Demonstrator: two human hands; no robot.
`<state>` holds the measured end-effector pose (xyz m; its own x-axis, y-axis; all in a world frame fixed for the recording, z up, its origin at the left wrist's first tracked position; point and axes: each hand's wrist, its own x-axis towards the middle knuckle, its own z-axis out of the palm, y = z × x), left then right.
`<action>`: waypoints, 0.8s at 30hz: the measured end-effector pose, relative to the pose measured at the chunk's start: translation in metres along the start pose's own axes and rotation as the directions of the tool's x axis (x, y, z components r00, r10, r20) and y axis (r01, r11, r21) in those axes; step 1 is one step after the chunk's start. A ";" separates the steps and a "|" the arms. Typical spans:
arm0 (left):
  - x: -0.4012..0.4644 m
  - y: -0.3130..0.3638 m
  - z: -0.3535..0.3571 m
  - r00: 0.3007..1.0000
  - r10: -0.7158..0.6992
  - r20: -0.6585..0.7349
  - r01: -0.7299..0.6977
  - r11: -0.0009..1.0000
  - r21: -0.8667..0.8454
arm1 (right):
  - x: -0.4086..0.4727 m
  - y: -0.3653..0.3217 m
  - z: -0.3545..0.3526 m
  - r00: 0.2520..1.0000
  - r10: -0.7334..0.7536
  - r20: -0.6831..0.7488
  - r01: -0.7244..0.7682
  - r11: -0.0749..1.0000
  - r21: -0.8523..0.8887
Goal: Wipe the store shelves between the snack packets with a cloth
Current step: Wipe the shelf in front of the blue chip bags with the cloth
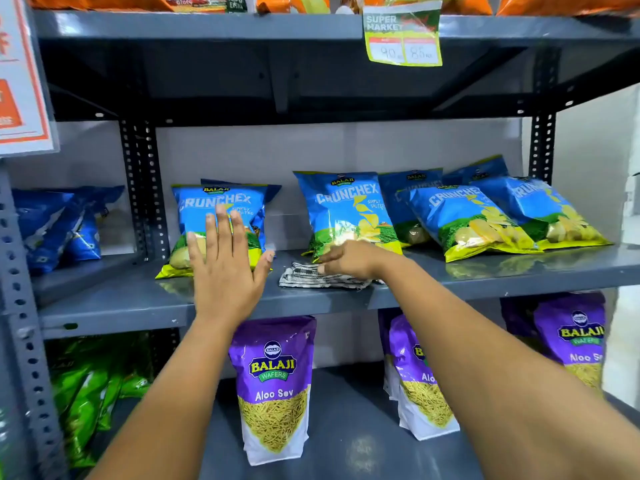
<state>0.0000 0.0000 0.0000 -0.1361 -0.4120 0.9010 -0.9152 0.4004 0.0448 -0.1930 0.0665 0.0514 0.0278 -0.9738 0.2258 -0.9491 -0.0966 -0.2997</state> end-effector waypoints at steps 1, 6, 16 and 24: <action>-0.007 -0.001 0.003 1.000 -0.020 0.015 0.020 1.000 -0.012 | 0.001 0.003 0.006 0.999 0.021 0.050 -0.017 0.997 -0.076; -0.037 -0.011 0.028 0.996 -0.067 0.058 0.066 0.998 0.007 | 0.010 -0.004 0.022 0.993 0.107 -0.056 -0.120 0.939 -0.324; -0.039 -0.010 0.033 0.995 -0.094 0.027 0.094 0.996 0.001 | 0.034 -0.008 0.030 0.991 -0.017 0.130 0.046 0.975 -0.219; -0.040 -0.009 0.033 0.995 -0.104 0.005 0.104 0.995 0.015 | 0.049 0.001 0.045 0.995 0.004 0.097 0.012 0.985 -0.169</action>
<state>0.0012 -0.0143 -0.0507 -0.0423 -0.4553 0.8893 -0.9298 0.3436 0.1317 -0.1788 0.0089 0.0200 0.0539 -0.9896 0.1333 -0.9882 -0.0721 -0.1355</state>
